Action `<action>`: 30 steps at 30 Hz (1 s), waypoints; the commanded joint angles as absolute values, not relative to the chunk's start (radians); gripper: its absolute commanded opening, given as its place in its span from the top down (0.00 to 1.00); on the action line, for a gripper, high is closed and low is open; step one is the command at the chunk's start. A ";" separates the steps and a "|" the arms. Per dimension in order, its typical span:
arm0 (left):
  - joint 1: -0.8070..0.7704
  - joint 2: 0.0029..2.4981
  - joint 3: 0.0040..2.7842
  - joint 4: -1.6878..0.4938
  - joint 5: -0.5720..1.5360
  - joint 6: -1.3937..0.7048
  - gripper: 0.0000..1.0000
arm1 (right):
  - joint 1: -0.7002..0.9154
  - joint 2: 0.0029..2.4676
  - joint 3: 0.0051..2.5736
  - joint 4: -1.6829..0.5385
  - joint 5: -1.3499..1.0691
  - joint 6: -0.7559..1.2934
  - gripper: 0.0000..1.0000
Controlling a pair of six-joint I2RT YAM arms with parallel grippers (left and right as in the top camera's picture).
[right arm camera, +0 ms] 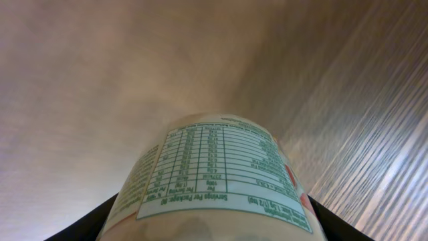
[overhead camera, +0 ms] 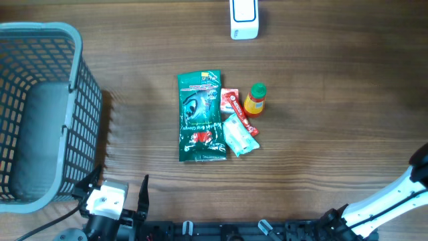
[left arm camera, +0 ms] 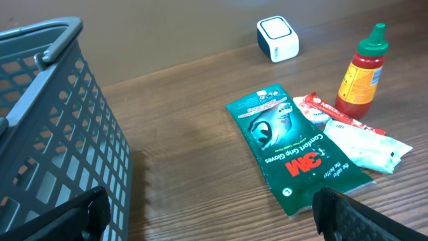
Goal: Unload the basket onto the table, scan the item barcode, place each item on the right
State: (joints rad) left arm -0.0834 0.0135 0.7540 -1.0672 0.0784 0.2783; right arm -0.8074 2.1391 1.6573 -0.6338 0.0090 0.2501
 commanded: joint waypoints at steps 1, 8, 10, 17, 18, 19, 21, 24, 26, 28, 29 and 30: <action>-0.088 0.005 0.751 -1.068 0.077 0.283 0.00 | -0.825 2.186 1.658 -0.653 0.034 0.266 0.41; -0.088 0.004 0.751 -1.073 0.077 0.283 0.00 | -0.904 2.197 1.663 -0.772 0.131 0.384 0.18; -0.088 0.005 0.751 -1.075 0.077 0.283 0.00 | -0.933 2.170 1.671 -0.780 0.087 0.394 0.00; -0.088 0.004 0.751 -1.075 0.077 0.283 0.00 | -0.925 1.880 1.683 -0.724 -0.158 0.538 0.00; -0.088 0.004 0.751 -1.075 0.077 0.283 0.00 | -0.905 1.823 1.683 -0.722 -0.204 0.581 0.00; -0.088 0.004 0.751 -1.075 0.077 0.283 0.00 | -0.884 1.782 1.683 -0.723 -0.235 0.610 0.01; -0.088 0.005 0.751 -1.075 0.077 0.283 0.00 | -0.838 1.712 1.683 -0.752 -0.292 0.672 0.00; -0.088 0.005 0.751 -1.075 0.077 0.283 0.00 | -0.679 1.631 1.681 -0.921 -0.342 0.907 0.00; -0.088 0.005 0.751 -1.075 0.077 0.283 0.00 | -0.613 1.637 1.660 -0.970 -0.381 0.888 0.00; -0.088 0.005 0.751 -1.075 0.077 0.283 0.00 | -0.549 1.647 1.629 -1.001 -0.395 0.889 0.00; -0.088 0.004 0.751 -1.075 0.077 0.283 0.00 | -0.512 1.656 1.607 -1.017 -0.421 0.890 0.00; -0.088 0.004 0.751 -1.075 0.077 0.283 0.00 | -0.480 1.665 1.584 -1.020 -0.457 0.891 0.00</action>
